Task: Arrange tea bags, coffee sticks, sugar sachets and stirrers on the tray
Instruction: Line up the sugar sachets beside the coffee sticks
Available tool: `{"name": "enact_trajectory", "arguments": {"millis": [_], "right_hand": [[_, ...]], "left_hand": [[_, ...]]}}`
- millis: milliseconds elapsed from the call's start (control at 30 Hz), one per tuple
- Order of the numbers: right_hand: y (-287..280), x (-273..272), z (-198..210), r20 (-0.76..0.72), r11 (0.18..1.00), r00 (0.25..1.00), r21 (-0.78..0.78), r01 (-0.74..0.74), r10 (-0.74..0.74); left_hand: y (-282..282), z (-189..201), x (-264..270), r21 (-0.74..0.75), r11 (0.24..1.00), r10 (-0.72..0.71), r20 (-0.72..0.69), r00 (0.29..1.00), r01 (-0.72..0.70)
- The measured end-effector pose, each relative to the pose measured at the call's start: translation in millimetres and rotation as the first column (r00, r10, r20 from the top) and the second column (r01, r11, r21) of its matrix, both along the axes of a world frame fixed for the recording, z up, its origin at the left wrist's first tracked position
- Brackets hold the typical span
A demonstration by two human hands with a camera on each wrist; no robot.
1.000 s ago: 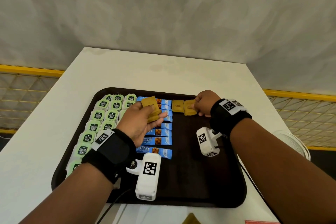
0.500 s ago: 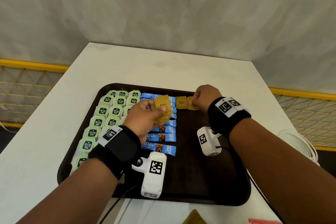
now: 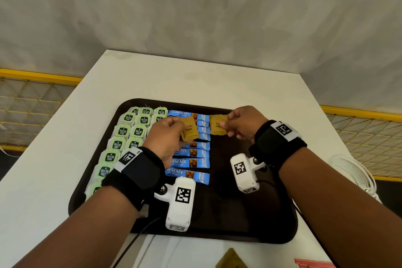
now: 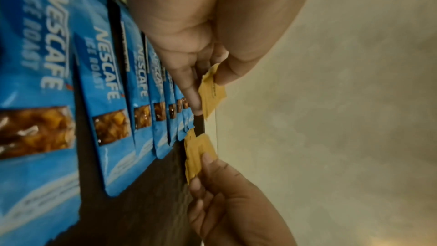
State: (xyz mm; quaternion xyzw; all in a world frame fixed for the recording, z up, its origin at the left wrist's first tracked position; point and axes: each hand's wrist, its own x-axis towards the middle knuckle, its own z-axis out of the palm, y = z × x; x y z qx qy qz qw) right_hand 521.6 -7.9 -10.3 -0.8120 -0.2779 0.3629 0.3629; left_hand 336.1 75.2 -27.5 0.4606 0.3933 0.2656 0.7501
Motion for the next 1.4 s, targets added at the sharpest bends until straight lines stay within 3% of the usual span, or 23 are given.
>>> {"name": "enact_trajectory", "arguments": {"millis": [200,367,433,500,600,667,867,1000,1200,1400], "right_hand": [[9.1,-4.2,-4.8,0.152,0.989,0.985,-0.14,-0.056,0.078],[17.1,-1.3,-6.0,0.336,0.925,0.908,-0.36,-0.121,0.25],[16.2,-0.8,-6.5,0.401,0.924,0.876,-0.363,-0.116,0.267],[13.6,-4.6,-3.2,0.44,0.958,0.866,-0.256,-0.132,0.237],[6.3,-19.8,8.3,0.194,0.975,0.958,0.019,-0.221,0.213],[1.5,-28.2,11.5,0.037,0.964,0.967,0.075,-0.256,0.253],[-14.5,-23.6,11.1,-0.202,0.964,0.956,0.203,-0.173,0.215],[-23.6,-17.8,7.4,-0.142,0.966,0.969,0.187,-0.176,0.204],[-36.4,12.6,-0.4,-0.038,0.998,0.997,-0.003,0.066,-0.066],[-29.5,13.0,-1.9,0.019,0.989,0.998,-0.133,0.06,-0.058]], "left_hand": [[-0.4,-0.2,-5.1,0.008,1.0,0.007,0.011,1.0,-0.007],[-1.4,-3.5,-4.9,0.047,0.999,-0.021,-0.021,1.0,0.022],[-1.3,-4.8,-6.1,0.08,0.996,-0.034,-0.048,0.998,0.038],[-1.0,-5.2,-6.5,0.101,0.993,-0.047,-0.063,0.997,0.053],[-1.8,-3.8,-4.1,0.109,0.991,-0.071,-0.048,0.996,0.076],[-4.0,-2.6,-1.3,0.117,0.989,-0.085,-0.036,0.996,0.089],[-11.2,0.0,5.3,0.14,0.987,-0.08,-0.022,0.997,0.082],[-16.4,0.6,8.9,0.118,0.988,-0.1,-0.027,0.995,0.102],[-19.3,3.9,2.1,0.099,0.991,-0.079,-0.087,0.993,0.088],[-26.1,5.1,-7.9,0.101,0.992,-0.068,-0.11,0.992,0.079]]}}
